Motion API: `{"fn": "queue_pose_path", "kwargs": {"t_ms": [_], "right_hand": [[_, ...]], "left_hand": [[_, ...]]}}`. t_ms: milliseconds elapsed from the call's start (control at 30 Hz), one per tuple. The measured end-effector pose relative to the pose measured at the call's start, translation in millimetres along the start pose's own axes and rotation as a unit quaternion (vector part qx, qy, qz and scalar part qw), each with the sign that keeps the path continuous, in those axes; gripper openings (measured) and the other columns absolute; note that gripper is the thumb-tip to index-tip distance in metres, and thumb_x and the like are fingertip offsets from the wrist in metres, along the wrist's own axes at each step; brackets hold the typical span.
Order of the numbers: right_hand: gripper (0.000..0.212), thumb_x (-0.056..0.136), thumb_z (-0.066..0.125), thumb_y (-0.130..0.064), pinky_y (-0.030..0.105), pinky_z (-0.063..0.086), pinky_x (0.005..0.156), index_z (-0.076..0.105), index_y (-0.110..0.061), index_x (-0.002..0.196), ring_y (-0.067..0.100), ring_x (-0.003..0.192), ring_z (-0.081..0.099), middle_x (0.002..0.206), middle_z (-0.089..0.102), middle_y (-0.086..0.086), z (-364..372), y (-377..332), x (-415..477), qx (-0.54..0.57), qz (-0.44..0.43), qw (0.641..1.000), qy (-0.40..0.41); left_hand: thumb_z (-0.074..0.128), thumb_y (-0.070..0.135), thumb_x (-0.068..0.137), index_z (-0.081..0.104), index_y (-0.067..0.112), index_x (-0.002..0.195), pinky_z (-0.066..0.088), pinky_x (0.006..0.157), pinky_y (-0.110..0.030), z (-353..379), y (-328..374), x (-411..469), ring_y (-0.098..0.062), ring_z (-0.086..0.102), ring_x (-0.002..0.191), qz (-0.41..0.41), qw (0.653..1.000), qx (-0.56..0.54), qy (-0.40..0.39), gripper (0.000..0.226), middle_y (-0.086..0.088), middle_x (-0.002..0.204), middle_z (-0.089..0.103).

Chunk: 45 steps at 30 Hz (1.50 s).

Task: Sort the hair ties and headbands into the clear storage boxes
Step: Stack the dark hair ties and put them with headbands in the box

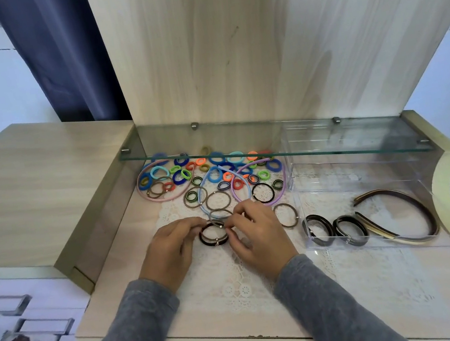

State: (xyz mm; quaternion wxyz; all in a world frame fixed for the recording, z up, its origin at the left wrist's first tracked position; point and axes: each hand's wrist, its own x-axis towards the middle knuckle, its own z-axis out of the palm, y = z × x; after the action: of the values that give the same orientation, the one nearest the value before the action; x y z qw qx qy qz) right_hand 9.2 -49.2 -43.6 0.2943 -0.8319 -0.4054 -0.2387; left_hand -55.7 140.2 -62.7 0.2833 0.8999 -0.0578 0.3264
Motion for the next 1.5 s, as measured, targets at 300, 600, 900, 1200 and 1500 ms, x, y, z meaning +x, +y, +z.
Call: {"fn": "queue_pose_path", "kwargs": {"t_ms": [300,600,900,1200,1500], "right_hand": [[0.009,0.084,0.059,-0.02,0.034,0.042,0.065,0.063,-0.012,0.087,0.019,0.078,0.048,0.091,0.055,0.003,6,-7,-4,-0.029,-0.042,0.997,-0.054],[0.011,0.08,0.06,-0.02,0.034,0.043,0.069,0.065,-0.014,0.088,0.017,0.08,0.049,0.091,0.054,0.0,6,-7,-5,-0.003,0.013,0.999,-0.029],[0.021,0.081,0.046,-0.024,0.038,0.045,0.07,0.064,-0.015,0.088,0.018,0.083,0.05,0.09,0.053,0.0,7,3,-1,-0.02,0.184,0.981,0.05],[0.02,0.08,0.048,-0.023,0.036,0.043,0.072,0.064,-0.016,0.092,0.019,0.085,0.05,0.093,0.053,0.0,10,4,-3,-0.037,0.217,0.975,0.032],[0.015,0.079,0.054,-0.018,0.035,0.042,0.071,0.064,-0.016,0.09,0.02,0.084,0.05,0.092,0.054,0.001,9,5,-3,-0.046,0.208,0.976,0.04]], "left_hand": [[0.065,0.019,0.089,0.069,0.011,0.104,0.05,0.087,-0.032,5,-23,22,-0.022,0.061,0.097,-0.075,0.993,0.094,-0.004,0.017,-0.005,0.106,0.067],[0.065,0.022,0.085,0.07,0.014,0.105,0.052,0.084,-0.045,10,-38,42,-0.025,0.058,0.1,-0.092,0.98,0.164,-0.064,0.023,-0.003,0.109,0.064],[0.067,0.029,0.084,0.068,0.018,0.095,0.051,0.08,-0.041,13,-36,45,-0.02,0.056,0.093,-0.082,0.982,0.157,-0.07,0.015,0.001,0.101,0.061],[0.059,0.024,0.09,0.064,0.016,0.096,0.051,0.077,-0.045,17,-34,38,-0.021,0.055,0.094,-0.06,0.987,0.145,-0.03,0.011,-0.001,0.103,0.059],[0.057,0.021,0.089,0.069,0.018,0.091,0.044,0.082,-0.036,1,-14,6,-0.026,0.06,0.095,0.075,0.991,0.109,-0.005,0.013,-0.004,0.107,0.061]]}}
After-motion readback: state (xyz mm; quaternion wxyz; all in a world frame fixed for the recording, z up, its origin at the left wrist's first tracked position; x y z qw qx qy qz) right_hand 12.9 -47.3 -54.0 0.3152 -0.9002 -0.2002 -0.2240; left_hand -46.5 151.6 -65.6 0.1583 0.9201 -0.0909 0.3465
